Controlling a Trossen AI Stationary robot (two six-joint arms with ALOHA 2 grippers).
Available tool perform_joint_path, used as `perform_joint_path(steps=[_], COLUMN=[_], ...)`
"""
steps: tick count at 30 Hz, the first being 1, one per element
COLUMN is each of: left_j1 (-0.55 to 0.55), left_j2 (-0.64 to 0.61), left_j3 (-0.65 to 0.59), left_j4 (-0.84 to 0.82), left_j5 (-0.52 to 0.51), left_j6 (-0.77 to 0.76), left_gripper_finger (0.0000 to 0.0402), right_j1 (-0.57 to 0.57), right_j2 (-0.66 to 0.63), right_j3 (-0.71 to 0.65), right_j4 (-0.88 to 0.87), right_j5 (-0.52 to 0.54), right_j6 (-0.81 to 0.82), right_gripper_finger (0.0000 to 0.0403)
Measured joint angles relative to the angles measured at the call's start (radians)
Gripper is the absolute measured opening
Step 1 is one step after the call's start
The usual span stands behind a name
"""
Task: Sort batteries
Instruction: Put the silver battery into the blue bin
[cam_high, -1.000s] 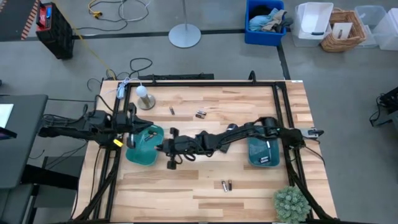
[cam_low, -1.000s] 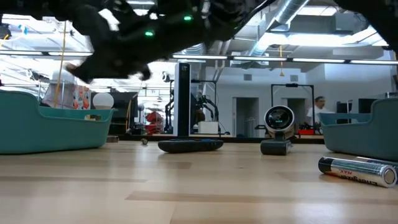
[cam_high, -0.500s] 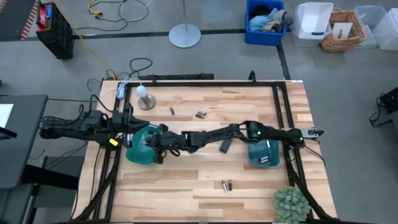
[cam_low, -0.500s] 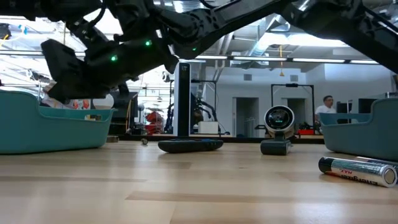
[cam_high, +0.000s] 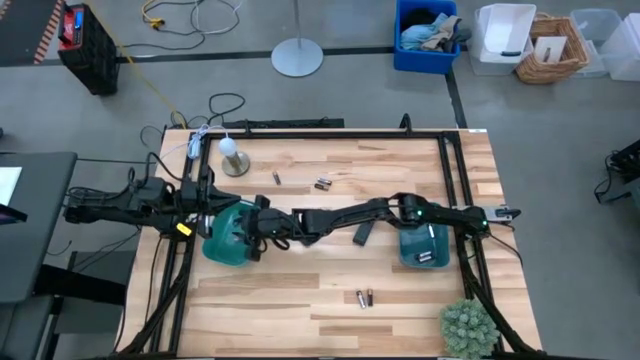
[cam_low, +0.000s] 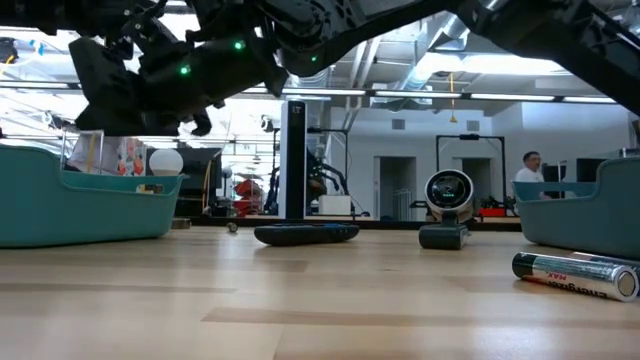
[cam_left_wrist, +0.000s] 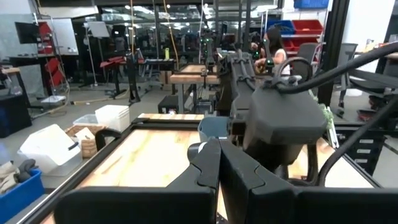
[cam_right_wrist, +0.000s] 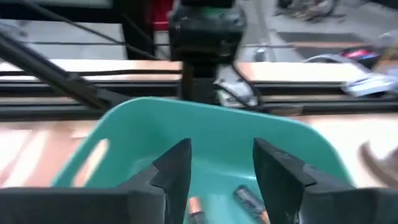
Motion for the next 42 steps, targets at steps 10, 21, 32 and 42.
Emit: perform_joint_path(steps=[10,21,32,42], left_j1=[0.0,0.0,0.0,0.053], left_j2=[0.0,0.003,0.168,0.558], left_j3=[-0.002,-0.032,-0.034,0.014], left_j4=[-0.036,-0.001,0.033,0.296], left_j5=[0.0,0.006,-0.073,-0.087], left_j6=[-0.025,-0.046,-0.102,-0.079], left_gripper_finger=[0.0001,0.0001,0.0001,0.0005], right_j1=[0.023,0.016,0.081,0.122], right_j2=[-0.086,-0.513,-0.941,-1.207], right_j3=[-0.108,-0.827,-1.309,-1.517], right_j4=[0.017,0.333,0.406,0.416], right_j5=[0.107,0.32,0.557,0.643], right_j6=[-0.065,0.034,0.096,0.091], right_gripper_finger=[0.013,0.0123,0.0123,0.0123])
